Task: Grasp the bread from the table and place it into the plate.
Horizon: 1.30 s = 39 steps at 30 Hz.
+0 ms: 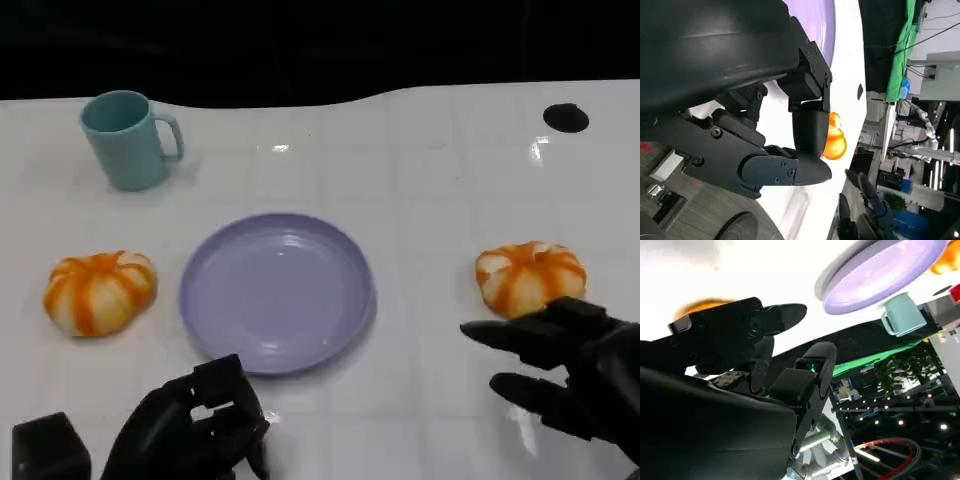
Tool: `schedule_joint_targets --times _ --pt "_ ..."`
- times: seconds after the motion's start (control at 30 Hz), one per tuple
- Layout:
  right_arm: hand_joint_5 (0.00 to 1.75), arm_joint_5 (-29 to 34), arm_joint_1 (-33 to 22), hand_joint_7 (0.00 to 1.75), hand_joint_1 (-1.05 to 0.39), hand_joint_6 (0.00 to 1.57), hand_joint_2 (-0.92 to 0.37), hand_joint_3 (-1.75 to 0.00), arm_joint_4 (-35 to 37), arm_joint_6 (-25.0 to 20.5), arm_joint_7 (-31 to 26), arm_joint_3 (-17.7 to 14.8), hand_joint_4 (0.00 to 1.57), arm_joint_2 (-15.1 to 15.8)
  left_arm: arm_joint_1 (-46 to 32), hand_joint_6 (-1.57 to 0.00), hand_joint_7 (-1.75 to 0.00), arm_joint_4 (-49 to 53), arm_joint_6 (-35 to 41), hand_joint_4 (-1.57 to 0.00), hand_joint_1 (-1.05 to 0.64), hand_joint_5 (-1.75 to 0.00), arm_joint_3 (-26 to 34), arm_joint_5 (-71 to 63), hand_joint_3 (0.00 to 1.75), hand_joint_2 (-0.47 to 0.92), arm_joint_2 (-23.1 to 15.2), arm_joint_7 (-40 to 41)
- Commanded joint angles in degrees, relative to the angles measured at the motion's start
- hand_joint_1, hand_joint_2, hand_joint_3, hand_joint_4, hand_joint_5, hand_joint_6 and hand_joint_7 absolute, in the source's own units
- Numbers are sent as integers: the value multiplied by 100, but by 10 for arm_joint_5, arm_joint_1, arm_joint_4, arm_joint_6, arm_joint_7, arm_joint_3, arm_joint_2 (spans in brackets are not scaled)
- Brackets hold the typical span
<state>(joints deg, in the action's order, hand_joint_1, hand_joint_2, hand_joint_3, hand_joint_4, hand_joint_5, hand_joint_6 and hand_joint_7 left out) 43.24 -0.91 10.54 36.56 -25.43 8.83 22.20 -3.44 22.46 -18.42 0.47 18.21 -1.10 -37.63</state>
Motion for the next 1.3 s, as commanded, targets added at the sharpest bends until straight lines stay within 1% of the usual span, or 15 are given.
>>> schedule_joint_targets --times 0.03,0.13,0.3,0.5,0.67,0.8,0.93,1.3 --pt "36 16 -6 0 -45 61 -92 -6 -40 -45 20 -17 44 24 -4 -73 -145 -2 -1 -79 -60 -175 5 2 42 81 -7 -3" --pt "31 28 -6 0 -48 53 -92 -9 -69 -89 52 -21 37 31 -2 -73 -146 -3 1 -79 -58 -175 5 1 42 80 -9 -1" --pt "25 31 -6 0 -52 40 -92 -10 -115 -165 125 -21 26 38 -1 -74 -145 -2 5 -79 -59 -175 6 1 44 79 -7 3" --pt "21 53 15 0 -57 30 -92 -8 -128 -232 176 -13 17 42 -1 -74 -145 -2 5 -79 -60 -175 5 -3 45 79 -7 6" --pt "20 62 43 0 -58 26 -92 -6 -116 -261 204 -5 13 51 -1 -74 -145 -1 4 -79 -60 -175 4 -4 45 79 -5 5" --pt "21 80 80 1 -58 27 -91 -3 -78 -277 205 13 12 55 -1 -74 -146 0 2 -79 -61 -175 2 -4 46 79 -3 5" --pt "23 89 107 1 -58 27 -89 -1 -54 -295 213 29 11 54 -1 -74 -146 -1 3 -79 -61 -175 3 -6 46 78 -2 8" --pt "29 85 169 1 -50 31 -82 0 6 -312 228 70 14 49 0 -73 -146 -2 3 -78 -60 -175 1 -7 46 79 -1 8"
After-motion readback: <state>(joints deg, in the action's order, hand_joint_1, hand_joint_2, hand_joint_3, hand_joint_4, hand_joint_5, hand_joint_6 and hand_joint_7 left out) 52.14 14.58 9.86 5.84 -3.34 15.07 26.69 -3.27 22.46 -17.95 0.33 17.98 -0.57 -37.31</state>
